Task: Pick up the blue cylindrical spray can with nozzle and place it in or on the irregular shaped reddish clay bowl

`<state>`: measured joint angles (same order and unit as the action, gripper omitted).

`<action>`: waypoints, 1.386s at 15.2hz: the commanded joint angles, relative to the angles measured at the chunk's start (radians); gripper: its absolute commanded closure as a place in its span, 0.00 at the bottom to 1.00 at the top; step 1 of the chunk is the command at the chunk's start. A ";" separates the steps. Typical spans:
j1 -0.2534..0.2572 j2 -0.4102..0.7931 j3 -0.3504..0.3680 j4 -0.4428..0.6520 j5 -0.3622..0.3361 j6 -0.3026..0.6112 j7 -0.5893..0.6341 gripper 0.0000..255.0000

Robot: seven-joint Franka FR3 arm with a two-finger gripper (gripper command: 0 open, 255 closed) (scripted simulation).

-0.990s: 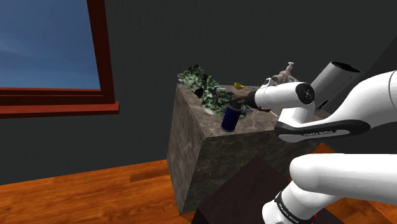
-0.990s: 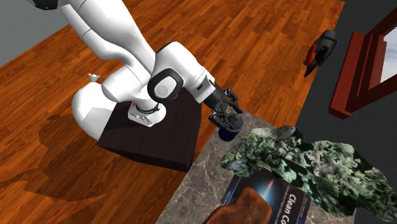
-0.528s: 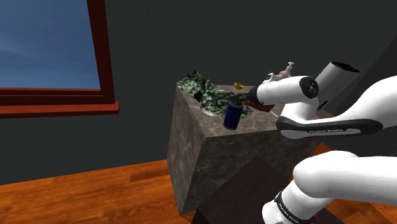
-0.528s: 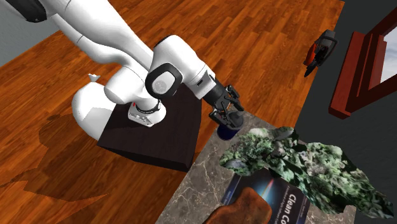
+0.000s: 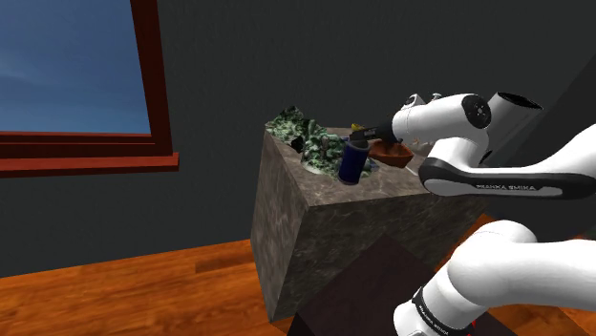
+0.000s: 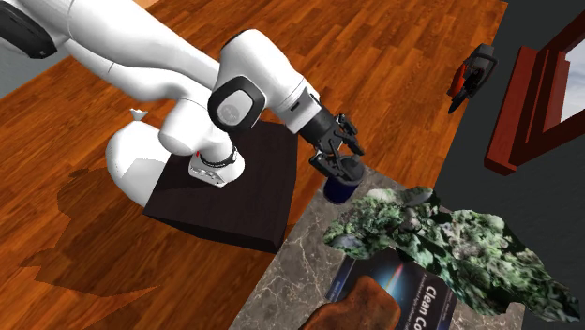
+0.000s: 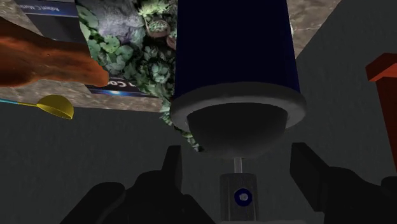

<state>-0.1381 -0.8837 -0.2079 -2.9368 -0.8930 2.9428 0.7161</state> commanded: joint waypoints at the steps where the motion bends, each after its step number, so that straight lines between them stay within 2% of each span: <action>1: 0.032 -0.022 -0.016 0.014 0.023 -0.042 -0.025 1.00; 10: 0.135 -0.085 -0.037 0.103 0.114 -0.206 -0.106 1.00; 21: 0.209 -0.109 -0.030 0.224 0.193 -0.355 -0.171 1.00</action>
<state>0.0660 -0.9940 -0.2395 -2.7237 -0.7051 2.5971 0.5481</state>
